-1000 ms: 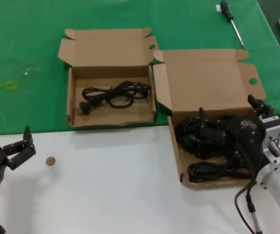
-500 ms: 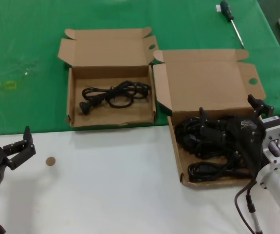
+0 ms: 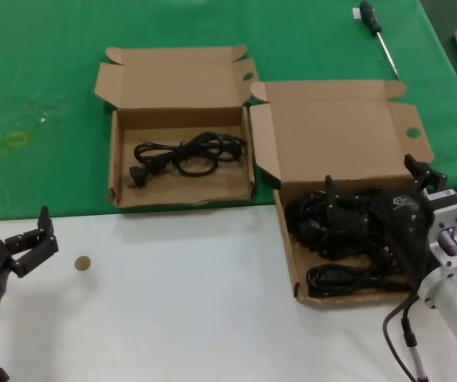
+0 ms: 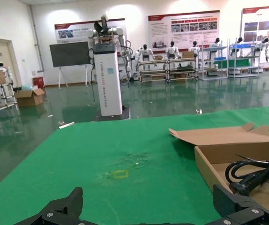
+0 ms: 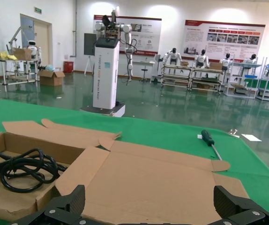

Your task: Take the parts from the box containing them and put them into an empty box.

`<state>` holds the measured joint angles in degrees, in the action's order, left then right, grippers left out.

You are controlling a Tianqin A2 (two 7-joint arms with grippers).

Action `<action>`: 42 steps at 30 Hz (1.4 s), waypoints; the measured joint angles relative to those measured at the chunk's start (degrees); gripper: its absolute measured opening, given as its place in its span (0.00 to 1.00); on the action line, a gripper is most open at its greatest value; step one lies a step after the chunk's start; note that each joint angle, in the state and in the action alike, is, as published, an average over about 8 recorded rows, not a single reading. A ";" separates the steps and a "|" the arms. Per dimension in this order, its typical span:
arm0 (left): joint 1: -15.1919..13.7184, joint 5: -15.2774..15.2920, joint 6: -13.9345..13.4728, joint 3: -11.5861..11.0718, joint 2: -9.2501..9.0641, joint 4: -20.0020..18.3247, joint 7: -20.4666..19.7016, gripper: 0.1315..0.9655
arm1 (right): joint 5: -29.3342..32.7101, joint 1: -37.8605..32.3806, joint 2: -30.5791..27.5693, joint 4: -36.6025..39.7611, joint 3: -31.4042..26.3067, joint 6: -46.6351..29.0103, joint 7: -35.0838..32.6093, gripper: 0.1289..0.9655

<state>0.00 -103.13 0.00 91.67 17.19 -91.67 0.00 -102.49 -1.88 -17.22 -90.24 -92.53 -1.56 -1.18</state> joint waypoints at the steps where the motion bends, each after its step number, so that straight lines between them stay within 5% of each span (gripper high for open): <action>1: 0.00 0.00 0.00 0.00 0.00 0.00 0.00 1.00 | 0.00 0.00 0.00 0.00 0.00 0.00 0.00 1.00; 42: 0.00 0.00 0.00 0.00 0.00 0.00 0.00 1.00 | 0.00 0.00 0.00 0.00 0.00 0.00 0.00 1.00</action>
<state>0.00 -103.13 0.00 91.67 17.19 -91.67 0.00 -102.49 -1.88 -17.22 -90.24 -92.53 -1.56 -1.18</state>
